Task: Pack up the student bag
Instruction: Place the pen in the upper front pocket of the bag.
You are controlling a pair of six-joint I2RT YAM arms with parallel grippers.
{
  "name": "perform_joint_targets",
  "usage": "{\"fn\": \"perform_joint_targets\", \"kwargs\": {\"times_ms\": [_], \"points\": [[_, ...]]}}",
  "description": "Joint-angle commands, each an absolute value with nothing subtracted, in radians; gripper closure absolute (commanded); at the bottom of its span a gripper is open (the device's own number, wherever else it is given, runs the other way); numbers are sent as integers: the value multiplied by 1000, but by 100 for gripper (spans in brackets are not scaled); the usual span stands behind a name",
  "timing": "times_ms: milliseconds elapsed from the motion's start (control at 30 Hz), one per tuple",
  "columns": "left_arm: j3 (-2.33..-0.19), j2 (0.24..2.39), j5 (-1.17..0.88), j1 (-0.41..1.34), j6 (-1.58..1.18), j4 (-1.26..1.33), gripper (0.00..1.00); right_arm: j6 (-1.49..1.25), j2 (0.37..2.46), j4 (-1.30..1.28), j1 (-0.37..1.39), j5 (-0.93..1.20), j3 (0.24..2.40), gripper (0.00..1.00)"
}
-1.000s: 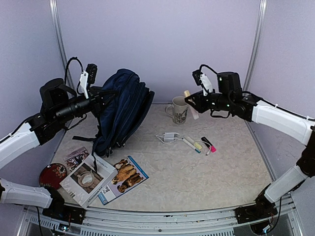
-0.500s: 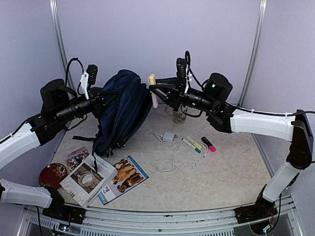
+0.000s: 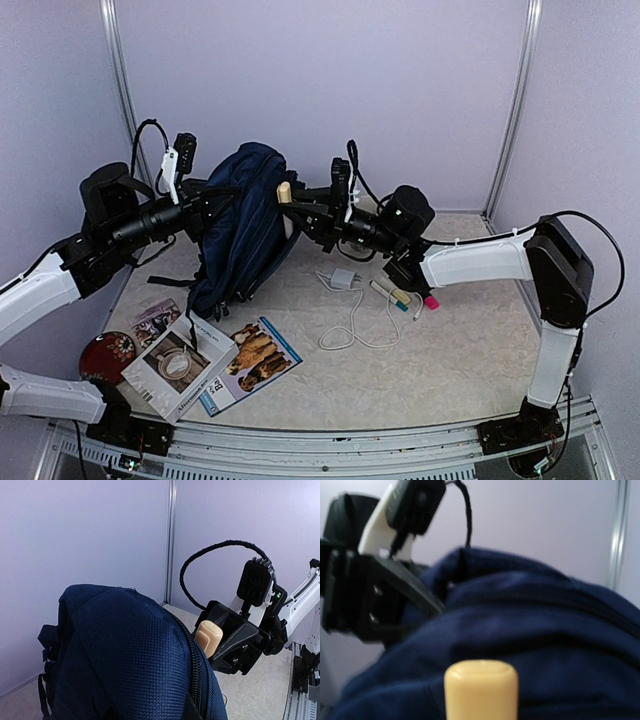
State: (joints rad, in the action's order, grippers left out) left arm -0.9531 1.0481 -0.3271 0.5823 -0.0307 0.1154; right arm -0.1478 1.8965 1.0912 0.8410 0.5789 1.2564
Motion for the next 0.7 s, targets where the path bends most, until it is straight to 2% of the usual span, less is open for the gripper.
{"fn": "perform_joint_targets", "kwargs": {"times_ms": [0,300,400,533,667], "points": [[-950,1014,-325,553,-42,206,100,32,1847,933,832,518,1229,100],[-946,1005,-323,541,-48,212,100,279,1784,619,826,401,1232,98],[-946,1005,-324,540,-48,212,100,326,1773,550,825,405,1248,82],[-946,1006,-325,539,-47,212,100,326,1776,492,825,416,1282,55],[-946,1008,-315,535,-49,210,100,302,1770,454,825,455,1312,40]]}}
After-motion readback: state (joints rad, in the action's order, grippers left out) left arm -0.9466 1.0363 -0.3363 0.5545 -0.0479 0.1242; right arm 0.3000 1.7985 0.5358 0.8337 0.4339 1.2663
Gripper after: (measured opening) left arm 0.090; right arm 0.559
